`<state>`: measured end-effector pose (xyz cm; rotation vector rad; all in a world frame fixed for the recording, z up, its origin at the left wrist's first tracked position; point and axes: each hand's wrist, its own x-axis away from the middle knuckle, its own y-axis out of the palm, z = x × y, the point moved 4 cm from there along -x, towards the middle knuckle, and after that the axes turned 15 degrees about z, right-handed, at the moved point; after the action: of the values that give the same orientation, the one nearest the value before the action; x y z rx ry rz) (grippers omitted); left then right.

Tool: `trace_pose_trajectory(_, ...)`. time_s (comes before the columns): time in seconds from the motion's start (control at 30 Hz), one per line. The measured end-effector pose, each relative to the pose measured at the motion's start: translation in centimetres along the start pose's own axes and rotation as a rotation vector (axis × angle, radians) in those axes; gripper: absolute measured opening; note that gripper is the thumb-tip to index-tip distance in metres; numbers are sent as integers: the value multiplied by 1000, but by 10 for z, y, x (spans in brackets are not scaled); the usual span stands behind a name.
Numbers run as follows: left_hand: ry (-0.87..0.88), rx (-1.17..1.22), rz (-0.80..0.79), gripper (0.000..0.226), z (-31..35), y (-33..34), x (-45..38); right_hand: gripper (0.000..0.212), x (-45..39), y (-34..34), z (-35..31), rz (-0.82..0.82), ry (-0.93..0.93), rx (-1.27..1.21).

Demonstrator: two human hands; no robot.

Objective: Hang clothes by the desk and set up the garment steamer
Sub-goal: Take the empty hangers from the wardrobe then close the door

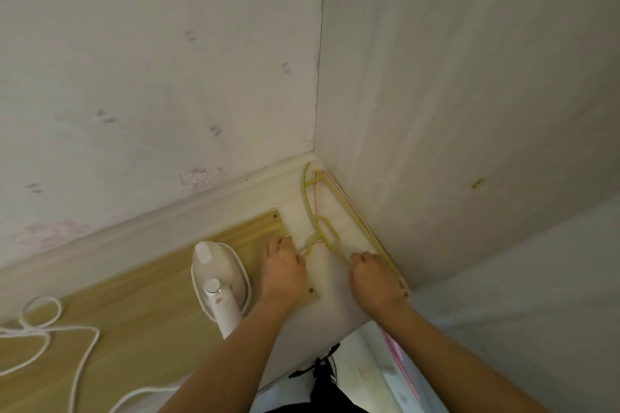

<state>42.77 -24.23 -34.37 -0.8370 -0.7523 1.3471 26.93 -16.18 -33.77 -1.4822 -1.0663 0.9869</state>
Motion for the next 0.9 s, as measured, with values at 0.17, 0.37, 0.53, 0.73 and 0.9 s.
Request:
trace_pose_trajectory(0.17,266,-51,1,45,8,-22,31,43,42,-8,-8,11,34,62)
trace_pose_trajectory(0.37,585,-1,47,51,17,-45,74,59,110,-39,-11,97,139,132)
trace_pose_trajectory(0.53,810,106,80,47,42,-56,118,56,165,-80,-4,309,219,133)
trace_pose_trajectory(0.73,985,274,39,44,92,-66,173,49,228,-138,2,500,293,219)
trace_pose_trajectory(0.9,1081,425,36,44,133,-79,210,43,271,-172,17,631,366,222)
